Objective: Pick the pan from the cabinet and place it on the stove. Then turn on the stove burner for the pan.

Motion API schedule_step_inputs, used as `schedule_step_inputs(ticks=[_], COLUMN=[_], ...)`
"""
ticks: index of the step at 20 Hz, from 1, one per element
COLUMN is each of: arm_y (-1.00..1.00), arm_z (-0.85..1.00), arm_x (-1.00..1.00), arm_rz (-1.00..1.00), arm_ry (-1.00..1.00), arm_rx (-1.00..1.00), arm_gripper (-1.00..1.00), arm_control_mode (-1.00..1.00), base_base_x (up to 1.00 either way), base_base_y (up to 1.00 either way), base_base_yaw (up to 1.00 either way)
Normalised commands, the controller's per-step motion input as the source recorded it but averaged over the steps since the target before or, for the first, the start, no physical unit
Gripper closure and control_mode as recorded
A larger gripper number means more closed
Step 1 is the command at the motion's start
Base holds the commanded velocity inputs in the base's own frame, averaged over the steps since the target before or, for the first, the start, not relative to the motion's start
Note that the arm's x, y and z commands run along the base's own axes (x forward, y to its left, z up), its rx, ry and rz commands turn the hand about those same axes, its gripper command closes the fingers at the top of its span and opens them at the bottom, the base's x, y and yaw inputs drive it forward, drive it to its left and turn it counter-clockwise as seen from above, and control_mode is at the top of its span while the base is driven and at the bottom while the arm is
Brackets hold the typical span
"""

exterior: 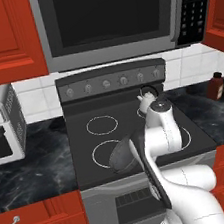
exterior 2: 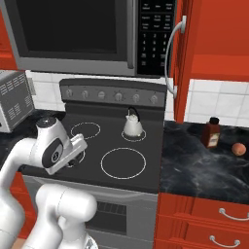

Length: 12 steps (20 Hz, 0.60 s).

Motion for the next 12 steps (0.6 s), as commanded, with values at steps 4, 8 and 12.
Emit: schedule_step_inputs(ticks=[4, 8, 12], arm_y=[0.08, 0.12, 0.13], arm_z=[-0.54, -0.52, -0.44], arm_x=[0.37, 0.40, 0.34], arm_rz=[0.00, 0.00, 0.00], arm_ry=[0.00, 0.00, 0.00], arm_rx=[0.00, 0.00, 0.00], arm_gripper=[1.00, 1.00, 1.00], arm_control_mode=[-1.00, -1.00, -1.00], base_base_x=[0.00, 0.00, 0.00], base_base_y=[0.00, 0.00, 0.00], base_base_yaw=[0.00, 0.00, 0.00])
